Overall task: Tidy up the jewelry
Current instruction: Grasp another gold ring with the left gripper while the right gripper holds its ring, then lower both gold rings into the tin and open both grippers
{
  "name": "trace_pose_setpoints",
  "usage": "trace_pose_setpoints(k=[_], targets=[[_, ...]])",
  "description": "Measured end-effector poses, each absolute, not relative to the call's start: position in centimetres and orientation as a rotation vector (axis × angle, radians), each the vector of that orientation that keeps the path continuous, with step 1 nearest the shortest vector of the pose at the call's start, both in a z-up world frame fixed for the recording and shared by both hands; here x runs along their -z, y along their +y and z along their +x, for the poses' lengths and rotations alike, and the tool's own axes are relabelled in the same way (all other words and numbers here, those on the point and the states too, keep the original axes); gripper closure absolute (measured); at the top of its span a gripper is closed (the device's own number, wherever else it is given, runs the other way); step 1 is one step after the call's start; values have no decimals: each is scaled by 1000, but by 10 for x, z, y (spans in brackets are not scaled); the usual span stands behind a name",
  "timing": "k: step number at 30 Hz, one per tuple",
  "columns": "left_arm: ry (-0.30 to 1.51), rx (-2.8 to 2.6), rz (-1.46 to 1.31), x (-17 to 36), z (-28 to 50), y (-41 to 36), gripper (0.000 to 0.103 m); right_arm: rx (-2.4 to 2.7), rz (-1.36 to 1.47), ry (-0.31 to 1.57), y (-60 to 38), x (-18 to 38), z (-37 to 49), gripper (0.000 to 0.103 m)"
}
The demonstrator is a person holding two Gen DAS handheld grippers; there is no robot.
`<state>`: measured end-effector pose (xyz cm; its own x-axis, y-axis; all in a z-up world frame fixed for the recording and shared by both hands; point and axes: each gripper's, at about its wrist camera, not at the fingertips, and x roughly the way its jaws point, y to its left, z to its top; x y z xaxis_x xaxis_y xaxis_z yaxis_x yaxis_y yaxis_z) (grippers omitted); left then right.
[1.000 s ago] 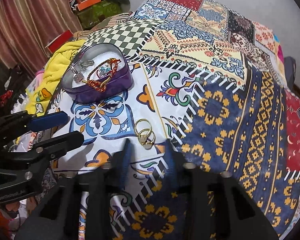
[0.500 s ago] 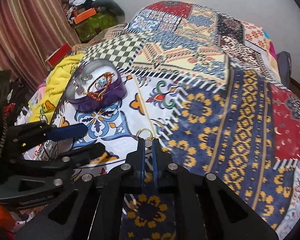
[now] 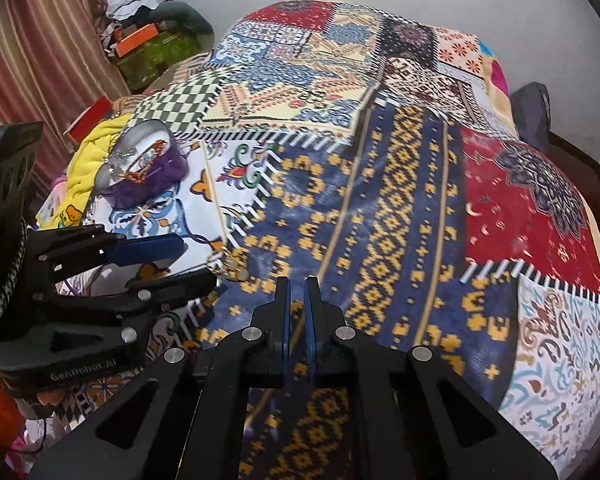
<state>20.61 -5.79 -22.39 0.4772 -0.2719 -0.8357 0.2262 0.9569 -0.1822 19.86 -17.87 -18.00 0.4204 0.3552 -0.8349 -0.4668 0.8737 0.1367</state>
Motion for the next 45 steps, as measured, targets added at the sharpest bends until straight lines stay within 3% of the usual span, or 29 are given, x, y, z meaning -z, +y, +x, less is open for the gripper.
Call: trace_pose_setpoints(k=[6,8,10,12,24,26,28,37,45], targets=[[1005,283,13,231,210,-73,85,-516,-88,1051,-188,186,201,94],[1004,297,-37,232,214,-69,85,-520,-87,1058,-188,188,200,88],[1005,309,-71,232,215,-65,85,-528,-79,1059,-188,188,200,70],[1002,310,-88,231,214,-62,85,-537,-71,1047,-186,187,199,65],[881,192,-96,190,186,-22,85,-605,-225,1029,-127,200,200,65],[874,176,-99,188,183,-16,85,-583,-237,1014,-121,204,200,69],[872,163,-105,188,181,-12,85,-578,-236,1005,-121,203,200,84],[854,148,-133,182,165,-1,85,-581,-162,1027,-127,195,203,84],[782,92,-154,157,158,27,85,-598,-111,932,-119,155,206,84]])
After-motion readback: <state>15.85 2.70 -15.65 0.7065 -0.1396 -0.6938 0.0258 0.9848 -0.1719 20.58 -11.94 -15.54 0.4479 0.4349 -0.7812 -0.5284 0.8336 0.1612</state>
